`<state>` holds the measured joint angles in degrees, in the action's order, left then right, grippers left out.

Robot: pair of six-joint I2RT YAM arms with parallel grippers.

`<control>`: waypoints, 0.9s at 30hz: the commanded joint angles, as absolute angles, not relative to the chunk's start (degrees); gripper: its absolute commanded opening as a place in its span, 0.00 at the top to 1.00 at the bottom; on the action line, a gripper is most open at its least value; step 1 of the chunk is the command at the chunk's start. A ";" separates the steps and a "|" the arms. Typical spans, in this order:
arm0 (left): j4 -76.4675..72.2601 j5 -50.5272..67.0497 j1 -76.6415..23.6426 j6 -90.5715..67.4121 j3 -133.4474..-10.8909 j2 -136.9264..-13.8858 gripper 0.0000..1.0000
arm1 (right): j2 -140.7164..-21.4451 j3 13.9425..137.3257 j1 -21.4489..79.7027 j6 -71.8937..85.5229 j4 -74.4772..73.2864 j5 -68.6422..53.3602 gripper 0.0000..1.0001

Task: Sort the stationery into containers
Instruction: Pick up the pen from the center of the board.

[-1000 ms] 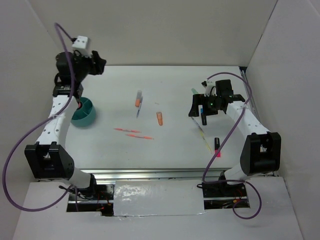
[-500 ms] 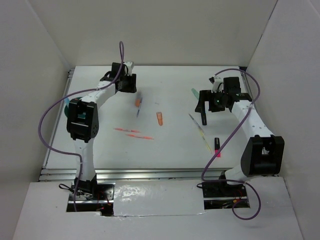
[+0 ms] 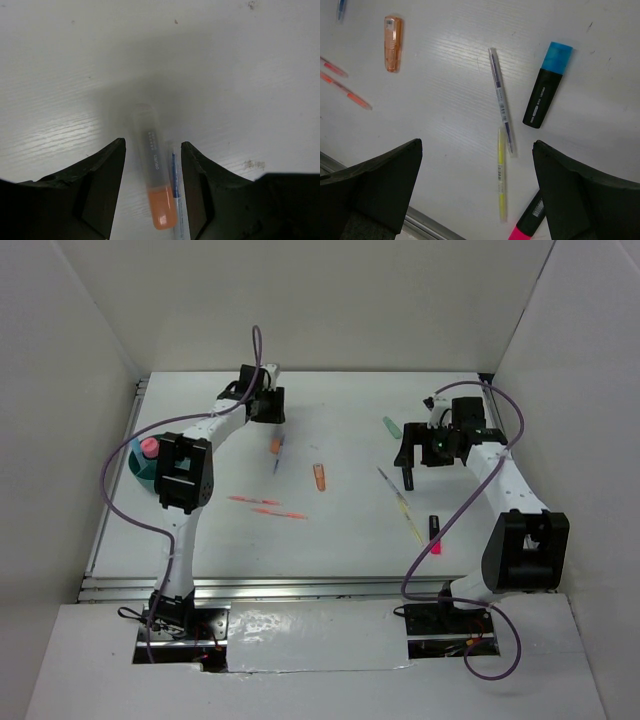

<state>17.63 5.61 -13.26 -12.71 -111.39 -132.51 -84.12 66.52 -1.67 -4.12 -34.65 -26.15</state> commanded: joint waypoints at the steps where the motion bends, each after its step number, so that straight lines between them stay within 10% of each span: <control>1: 18.01 4.84 -14.41 -14.24 -114.60 -134.90 0.40 | -81.91 65.74 -2.28 -4.83 -33.40 -26.98 0.03; 15: 19.60 -4.22 -15.91 -15.03 -116.10 -139.39 0.42 | -82.27 65.92 -2.64 -4.48 -33.40 -27.33 0.03; 27: 19.60 2.36 -11.78 -18.54 -115.49 -134.31 0.84 | -81.48 68.29 -0.35 -6.06 -34.63 -27.33 0.04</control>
